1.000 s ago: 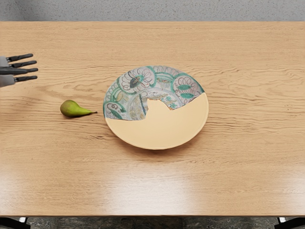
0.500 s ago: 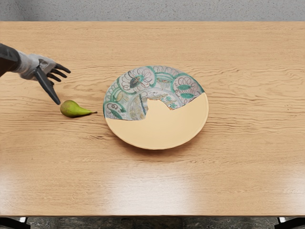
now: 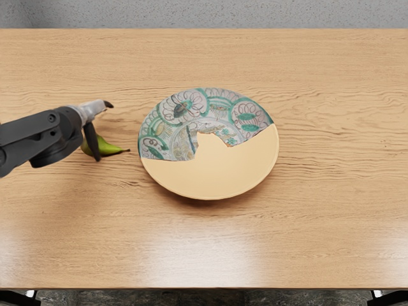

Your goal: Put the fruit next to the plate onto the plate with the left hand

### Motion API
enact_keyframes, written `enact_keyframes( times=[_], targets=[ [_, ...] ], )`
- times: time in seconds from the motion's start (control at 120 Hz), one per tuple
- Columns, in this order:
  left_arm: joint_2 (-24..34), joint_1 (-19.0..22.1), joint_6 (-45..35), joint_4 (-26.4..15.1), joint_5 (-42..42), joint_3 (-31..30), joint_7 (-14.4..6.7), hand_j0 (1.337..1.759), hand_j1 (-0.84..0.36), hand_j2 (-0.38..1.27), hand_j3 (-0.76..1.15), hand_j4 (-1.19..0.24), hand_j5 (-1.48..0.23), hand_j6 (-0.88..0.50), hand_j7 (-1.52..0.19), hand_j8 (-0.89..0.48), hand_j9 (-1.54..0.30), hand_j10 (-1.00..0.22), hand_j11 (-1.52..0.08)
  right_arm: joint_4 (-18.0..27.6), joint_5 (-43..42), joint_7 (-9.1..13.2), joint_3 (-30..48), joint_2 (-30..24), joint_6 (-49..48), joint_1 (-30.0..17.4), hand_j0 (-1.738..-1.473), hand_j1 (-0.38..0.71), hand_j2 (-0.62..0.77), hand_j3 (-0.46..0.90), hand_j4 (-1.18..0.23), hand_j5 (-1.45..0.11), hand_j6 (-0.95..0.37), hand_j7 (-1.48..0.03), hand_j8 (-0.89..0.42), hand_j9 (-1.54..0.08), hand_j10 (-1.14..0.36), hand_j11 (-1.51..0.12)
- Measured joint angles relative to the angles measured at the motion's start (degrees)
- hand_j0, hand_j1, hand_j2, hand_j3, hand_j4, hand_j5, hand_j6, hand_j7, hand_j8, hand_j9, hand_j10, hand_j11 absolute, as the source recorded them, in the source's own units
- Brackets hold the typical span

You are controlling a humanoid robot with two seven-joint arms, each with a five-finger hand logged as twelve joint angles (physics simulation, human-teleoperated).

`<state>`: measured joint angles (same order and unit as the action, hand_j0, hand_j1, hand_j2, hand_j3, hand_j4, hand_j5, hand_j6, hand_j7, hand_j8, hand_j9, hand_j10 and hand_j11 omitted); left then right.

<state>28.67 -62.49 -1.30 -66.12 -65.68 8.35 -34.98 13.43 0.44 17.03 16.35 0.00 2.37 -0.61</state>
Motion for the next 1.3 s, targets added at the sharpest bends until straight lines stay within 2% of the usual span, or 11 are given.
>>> enact_keyframes(
  times=[0.083, 0.308, 0.433, 1.042, 1.3],
  targets=[
    [0.1, -0.1, -1.6, -0.1, -1.3, -1.0, 0.0, 1.658, 0.20, 0.03, 0.00, -0.13, -0.16, -0.13, -0.16, -0.13, -0.16, -0.13, -0.16, 0.0, 0.0, 0.0, 0.0, 0.0, 0.0, 0.0, -1.658, -0.35, 0.00, 0.00, 0.00, 0.00, 0.00, 0.00, 0.00, 0.00, 0.00, 0.00],
    [0.1, -0.3, -2.5, -0.1, -2.2, -2.6, 0.0, 1.658, 0.06, 0.10, 0.00, -0.26, -0.33, -0.26, -0.33, -0.26, -0.33, -0.26, -0.33, 0.0, 0.0, 0.0, 0.0, 0.0, 0.0, 0.0, -1.658, -0.35, 0.00, 0.00, 0.00, 0.00, 0.00, 0.00, 0.00, 0.00, 0.00, 0.00],
    [0.1, -0.7, -2.5, -0.1, -2.3, -3.7, 0.0, 1.658, -0.01, 0.09, 0.00, -0.31, -0.40, -0.31, -0.40, -0.31, -0.40, -0.31, -0.40, 0.0, 0.0, 0.0, 0.0, 0.0, 0.0, 0.0, -1.658, -0.35, 0.00, 0.00, 0.00, 0.00, 0.00, 0.00, 0.00, 0.00, 0.00, 0.00],
    [-0.8, -2.3, -1.3, -1.3, -2.3, -7.4, 0.0, 1.658, -0.23, 0.14, 0.00, -0.49, -0.64, -0.49, -0.64, -0.49, -0.64, -0.49, -0.64, 0.0, 0.0, 0.0, 0.0, 0.0, 0.0, 0.0, -1.658, -0.35, 0.00, 0.00, 0.00, 0.00, 0.00, 0.00, 0.00, 0.00, 0.00, 0.00],
    [-0.8, -2.5, -0.7, -1.6, -2.2, -7.6, -0.1, 1.655, -0.25, 0.17, 0.00, -0.58, -0.76, -0.47, -0.76, -0.44, -0.76, -0.58, -0.76, 0.0, 0.0, 0.0, 0.0, 0.0, 0.0, 0.0, -1.658, -0.35, 0.00, 0.00, 0.00, 0.00, 0.00, 0.00, 0.00, 0.00, 0.00, 0.00]
  ],
)
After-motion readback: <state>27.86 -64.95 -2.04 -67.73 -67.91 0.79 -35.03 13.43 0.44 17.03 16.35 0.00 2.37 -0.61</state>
